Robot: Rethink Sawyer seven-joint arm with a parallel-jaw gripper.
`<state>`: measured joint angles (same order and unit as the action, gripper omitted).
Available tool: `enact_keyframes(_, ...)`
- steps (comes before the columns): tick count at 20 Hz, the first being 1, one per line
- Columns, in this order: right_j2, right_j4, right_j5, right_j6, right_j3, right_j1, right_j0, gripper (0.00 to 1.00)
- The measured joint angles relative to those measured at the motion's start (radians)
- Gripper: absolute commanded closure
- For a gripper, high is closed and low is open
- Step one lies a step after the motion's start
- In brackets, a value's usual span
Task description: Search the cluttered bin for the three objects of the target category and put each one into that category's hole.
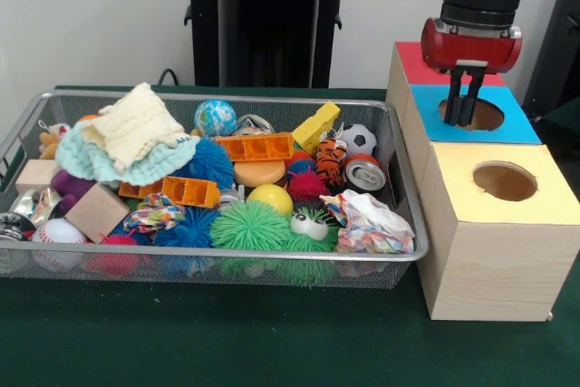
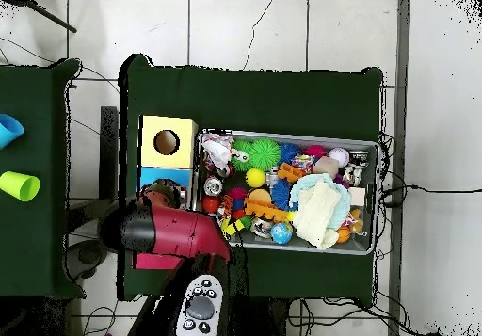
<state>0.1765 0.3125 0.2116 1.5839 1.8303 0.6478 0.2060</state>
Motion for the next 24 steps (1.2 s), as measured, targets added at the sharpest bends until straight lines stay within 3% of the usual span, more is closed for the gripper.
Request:
enact_keyframes(9, -0.011, -0.001, 0.000, 0.000, 0.022, 0.049, -0.020, 1.00)
enact_keyframes(17, 0.004, -0.001, 0.003, 0.000, 0.063, 0.200, -0.088, 1.00)
enact_keyframes(24, 0.012, -0.004, 0.009, 0.000, 0.092, 0.285, -0.128, 1.00)
